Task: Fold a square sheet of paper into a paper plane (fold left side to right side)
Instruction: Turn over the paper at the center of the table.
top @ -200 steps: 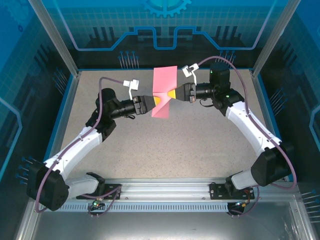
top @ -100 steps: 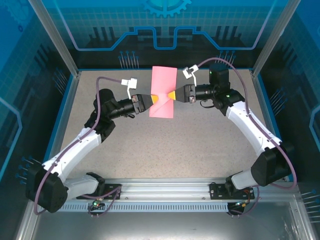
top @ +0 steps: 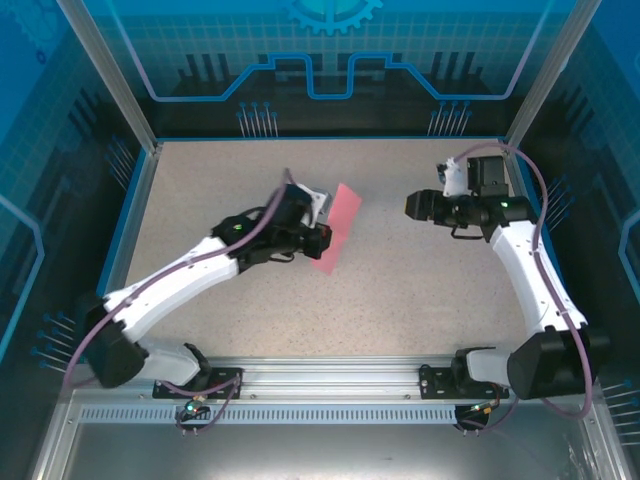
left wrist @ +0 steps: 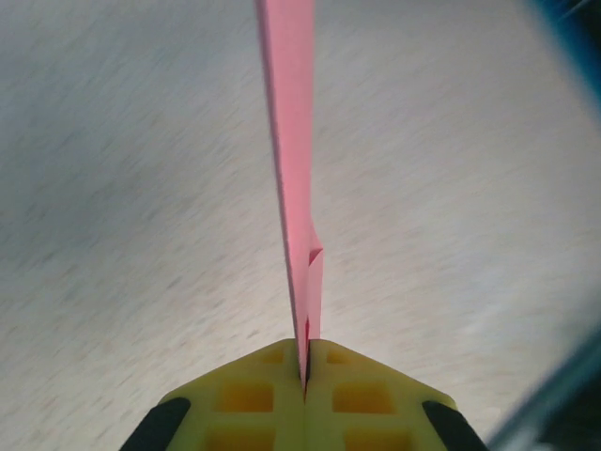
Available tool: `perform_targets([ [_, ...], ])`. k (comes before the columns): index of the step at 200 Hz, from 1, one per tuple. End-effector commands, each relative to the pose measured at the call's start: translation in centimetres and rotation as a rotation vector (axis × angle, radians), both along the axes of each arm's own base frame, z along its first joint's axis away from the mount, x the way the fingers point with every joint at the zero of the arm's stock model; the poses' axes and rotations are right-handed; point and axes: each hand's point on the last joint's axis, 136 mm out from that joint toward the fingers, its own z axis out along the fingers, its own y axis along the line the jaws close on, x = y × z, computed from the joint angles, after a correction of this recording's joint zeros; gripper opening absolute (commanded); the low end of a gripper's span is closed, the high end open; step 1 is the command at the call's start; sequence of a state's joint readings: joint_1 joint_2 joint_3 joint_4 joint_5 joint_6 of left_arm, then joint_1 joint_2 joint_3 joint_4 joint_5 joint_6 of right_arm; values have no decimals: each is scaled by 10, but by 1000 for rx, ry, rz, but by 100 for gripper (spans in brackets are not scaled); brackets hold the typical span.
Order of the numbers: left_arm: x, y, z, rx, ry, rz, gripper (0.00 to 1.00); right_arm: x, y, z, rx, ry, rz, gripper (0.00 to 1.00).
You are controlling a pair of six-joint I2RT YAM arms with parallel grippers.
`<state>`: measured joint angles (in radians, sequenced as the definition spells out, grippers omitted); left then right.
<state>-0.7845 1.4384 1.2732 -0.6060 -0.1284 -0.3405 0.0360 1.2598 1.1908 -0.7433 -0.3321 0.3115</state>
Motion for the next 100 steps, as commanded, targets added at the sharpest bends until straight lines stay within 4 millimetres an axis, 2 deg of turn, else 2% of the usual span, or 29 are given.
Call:
perform_targets([
  [1, -1, 61, -42, 496, -1, 180, 0, -20, -51, -26, -159, 80, -162, 73],
  [20, 3, 65, -56, 694, -24, 231, 0, -28, -71, -30, -178, 76, -226, 85],
  [40, 7, 64, -71, 850, -20, 265, 0, -33, -81, -31, -176, 63, -256, 99],
  [60, 11, 56, -92, 906, 24, 285, 0, -37, -86, -34, -164, 64, -266, 99],
  [100, 9, 29, -147, 886, 159, 270, 0, -43, -92, -40, -144, 72, -277, 99],
])
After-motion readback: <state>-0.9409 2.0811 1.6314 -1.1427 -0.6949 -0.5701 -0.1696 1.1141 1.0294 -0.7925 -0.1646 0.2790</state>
